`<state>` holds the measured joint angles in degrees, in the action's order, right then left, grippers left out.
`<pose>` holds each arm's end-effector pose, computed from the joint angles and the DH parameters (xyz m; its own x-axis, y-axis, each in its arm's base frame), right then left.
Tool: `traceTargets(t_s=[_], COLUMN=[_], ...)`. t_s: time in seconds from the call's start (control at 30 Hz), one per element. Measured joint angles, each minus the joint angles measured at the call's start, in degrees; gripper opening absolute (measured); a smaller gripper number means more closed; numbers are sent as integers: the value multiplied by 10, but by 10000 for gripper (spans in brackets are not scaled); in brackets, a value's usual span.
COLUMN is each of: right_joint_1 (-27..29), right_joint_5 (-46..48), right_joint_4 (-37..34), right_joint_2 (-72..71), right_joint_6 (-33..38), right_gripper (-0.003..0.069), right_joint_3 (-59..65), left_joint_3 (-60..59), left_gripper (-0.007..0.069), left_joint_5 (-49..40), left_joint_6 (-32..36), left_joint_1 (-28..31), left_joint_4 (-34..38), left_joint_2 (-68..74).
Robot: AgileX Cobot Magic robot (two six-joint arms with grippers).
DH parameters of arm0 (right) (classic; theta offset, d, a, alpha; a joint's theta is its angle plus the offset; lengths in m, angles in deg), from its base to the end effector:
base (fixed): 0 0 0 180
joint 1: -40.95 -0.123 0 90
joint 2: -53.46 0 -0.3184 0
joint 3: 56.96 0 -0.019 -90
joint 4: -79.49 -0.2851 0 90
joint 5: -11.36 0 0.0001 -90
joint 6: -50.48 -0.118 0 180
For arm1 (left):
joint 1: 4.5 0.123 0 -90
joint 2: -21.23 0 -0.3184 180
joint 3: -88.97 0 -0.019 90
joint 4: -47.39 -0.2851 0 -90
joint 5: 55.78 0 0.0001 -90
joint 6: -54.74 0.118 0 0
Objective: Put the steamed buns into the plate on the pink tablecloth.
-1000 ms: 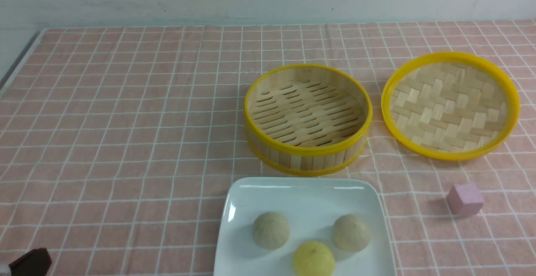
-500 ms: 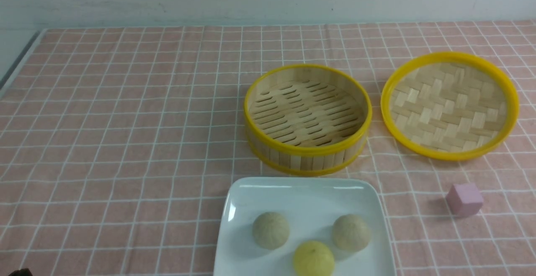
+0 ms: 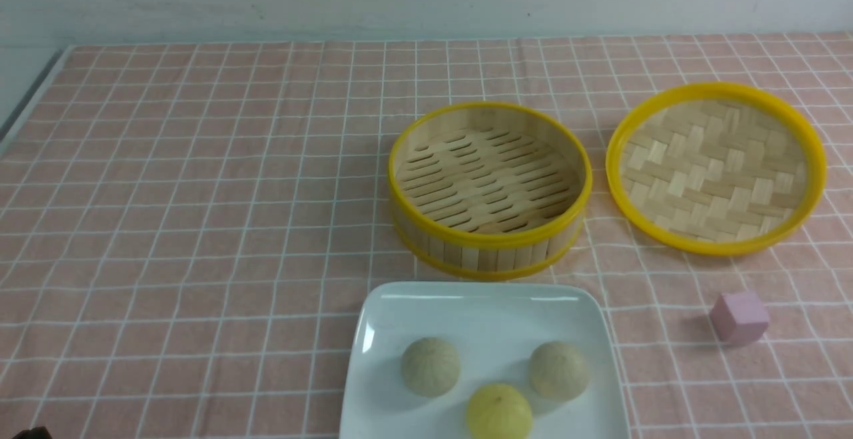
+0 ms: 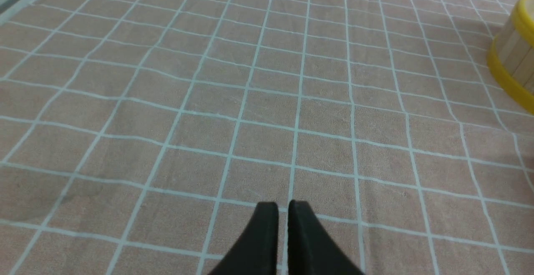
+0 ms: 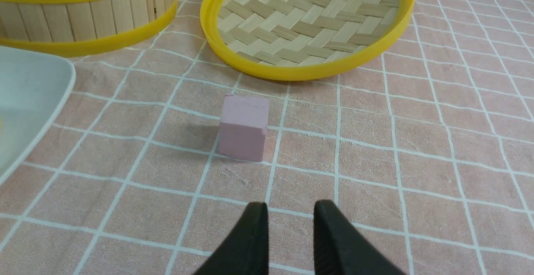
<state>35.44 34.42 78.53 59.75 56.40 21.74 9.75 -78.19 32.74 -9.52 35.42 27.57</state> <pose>0.0776 0.0083 0.1651 -0.2982 -0.1170 -0.9473 -0.1289 0.9883 -0.0814 0.0790 0.0024 0.1637 -0.2969 -0.1633 -0.9408 -0.0449 0.9866 -0.1571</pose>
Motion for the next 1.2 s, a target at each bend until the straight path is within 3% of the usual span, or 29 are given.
traceTargets(t_s=[0.53, 1.2], right_joint_1=[0, 0], right_joint_5=[0, 0], right_joint_4=[0, 0], right_joint_2=[0, 0], right_joint_6=[0, -1], right_gripper=[215, 236], right_joint_3=[0, 0], left_joint_3=[0, 0], left_gripper=[83, 97], left_joint_5=[0, 0], left_joint_6=[0, 0], left_joint_1=[35, 38], left_joint_4=[-2, -4], left_joint_2=[0, 0])
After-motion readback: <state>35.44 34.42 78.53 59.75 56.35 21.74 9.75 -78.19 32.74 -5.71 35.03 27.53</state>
